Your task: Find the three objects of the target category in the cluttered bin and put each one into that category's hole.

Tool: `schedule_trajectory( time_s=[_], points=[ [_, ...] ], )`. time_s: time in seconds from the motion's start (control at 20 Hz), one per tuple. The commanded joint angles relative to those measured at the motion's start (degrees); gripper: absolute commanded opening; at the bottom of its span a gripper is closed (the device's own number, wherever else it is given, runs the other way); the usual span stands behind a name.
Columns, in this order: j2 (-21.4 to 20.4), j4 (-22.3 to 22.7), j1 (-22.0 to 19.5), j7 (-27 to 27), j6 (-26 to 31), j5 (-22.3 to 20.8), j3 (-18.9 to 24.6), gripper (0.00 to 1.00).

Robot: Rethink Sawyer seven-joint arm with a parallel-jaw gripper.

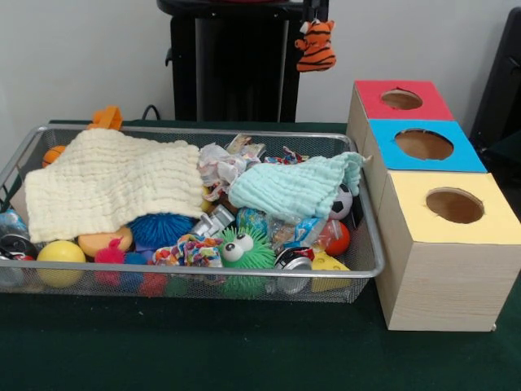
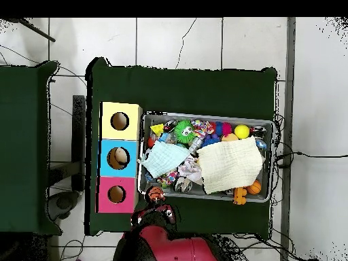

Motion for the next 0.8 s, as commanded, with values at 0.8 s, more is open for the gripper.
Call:
schedule_trajectory(
  time_s=[0.8],
  points=[
    [9.90,-10.55,9.21,14.65,13.89,9.35,-7.47,0.00]
  ],
)
